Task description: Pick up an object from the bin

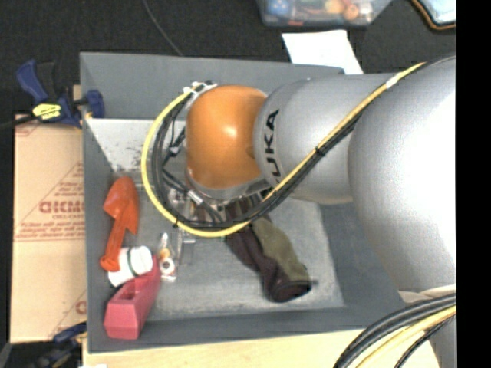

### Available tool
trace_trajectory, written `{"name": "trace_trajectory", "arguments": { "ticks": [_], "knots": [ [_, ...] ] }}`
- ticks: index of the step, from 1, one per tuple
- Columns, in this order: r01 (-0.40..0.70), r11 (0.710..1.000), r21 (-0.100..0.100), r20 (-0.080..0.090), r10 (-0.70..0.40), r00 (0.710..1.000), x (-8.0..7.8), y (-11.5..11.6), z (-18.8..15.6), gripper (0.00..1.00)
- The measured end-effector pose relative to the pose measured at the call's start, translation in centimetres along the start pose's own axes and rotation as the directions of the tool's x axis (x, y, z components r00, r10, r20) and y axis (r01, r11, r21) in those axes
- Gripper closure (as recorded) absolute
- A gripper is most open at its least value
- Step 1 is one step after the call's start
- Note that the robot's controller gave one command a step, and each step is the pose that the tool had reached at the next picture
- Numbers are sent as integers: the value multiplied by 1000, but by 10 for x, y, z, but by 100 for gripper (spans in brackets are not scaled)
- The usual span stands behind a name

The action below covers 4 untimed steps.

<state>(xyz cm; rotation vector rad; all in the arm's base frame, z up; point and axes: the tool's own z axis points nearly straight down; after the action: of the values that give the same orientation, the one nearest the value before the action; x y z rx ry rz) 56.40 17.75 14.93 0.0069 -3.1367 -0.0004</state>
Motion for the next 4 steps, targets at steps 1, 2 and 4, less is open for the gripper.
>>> {"name": "trace_trajectory", "arguments": {
  "ticks": [1, 2, 4],
  "knots": [
    [-5, 1000, -1, 7, 5, 1000, -2, -1, -5, 0],
    [99, 995, -1, 5, -99, 995, 22, 20, 79, 0],
    [523, 852, 23, 5, -523, 852, 72, 47, 77, 0]
  ]
}}
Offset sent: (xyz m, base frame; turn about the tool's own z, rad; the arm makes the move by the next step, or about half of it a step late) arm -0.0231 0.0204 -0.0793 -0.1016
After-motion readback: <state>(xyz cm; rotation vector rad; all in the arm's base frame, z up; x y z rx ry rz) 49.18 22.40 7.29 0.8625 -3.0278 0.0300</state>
